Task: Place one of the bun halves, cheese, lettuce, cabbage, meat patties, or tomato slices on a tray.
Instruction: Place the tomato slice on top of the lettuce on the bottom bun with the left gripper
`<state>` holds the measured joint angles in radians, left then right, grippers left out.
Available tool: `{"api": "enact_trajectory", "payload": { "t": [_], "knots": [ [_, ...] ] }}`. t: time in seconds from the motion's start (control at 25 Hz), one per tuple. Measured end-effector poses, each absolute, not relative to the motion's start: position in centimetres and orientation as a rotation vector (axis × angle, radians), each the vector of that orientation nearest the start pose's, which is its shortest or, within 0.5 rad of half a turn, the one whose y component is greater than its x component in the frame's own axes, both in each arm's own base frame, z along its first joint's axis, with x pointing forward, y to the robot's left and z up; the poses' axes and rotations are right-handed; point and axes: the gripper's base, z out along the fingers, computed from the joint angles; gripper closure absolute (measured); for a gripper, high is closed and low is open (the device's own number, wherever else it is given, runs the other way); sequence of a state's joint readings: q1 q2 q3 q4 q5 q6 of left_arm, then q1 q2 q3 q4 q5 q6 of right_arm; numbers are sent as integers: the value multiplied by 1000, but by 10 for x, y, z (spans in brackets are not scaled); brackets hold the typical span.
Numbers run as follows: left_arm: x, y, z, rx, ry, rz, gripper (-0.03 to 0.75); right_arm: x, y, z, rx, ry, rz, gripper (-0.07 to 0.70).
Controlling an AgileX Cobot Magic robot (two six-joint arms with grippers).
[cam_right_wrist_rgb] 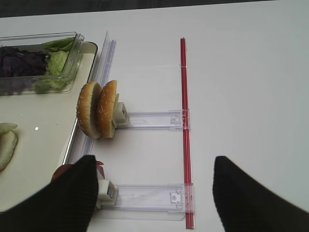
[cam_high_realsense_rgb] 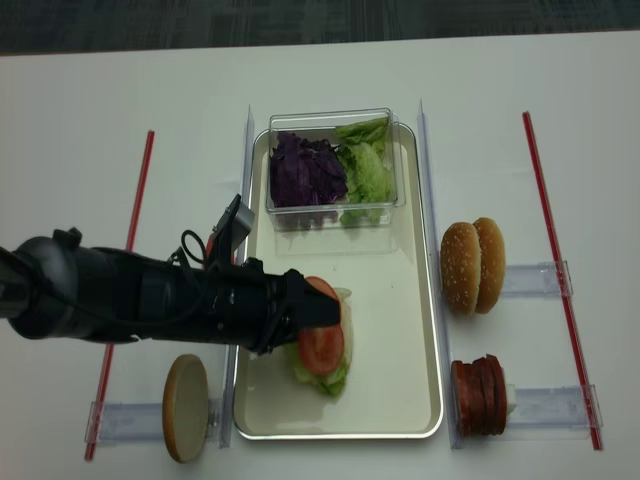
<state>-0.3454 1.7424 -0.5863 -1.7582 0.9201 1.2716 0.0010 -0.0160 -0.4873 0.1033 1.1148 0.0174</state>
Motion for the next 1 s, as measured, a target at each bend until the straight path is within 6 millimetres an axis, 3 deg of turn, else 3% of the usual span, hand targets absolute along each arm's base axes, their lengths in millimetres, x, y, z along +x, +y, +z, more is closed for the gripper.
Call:
{"api": "enact_trajectory", "payload": {
  "t": [1.0],
  "knots": [
    [235, -158, 147, 203, 2690, -1387, 302, -8, 8, 270, -1, 2093, 130, 106]
  ]
}}
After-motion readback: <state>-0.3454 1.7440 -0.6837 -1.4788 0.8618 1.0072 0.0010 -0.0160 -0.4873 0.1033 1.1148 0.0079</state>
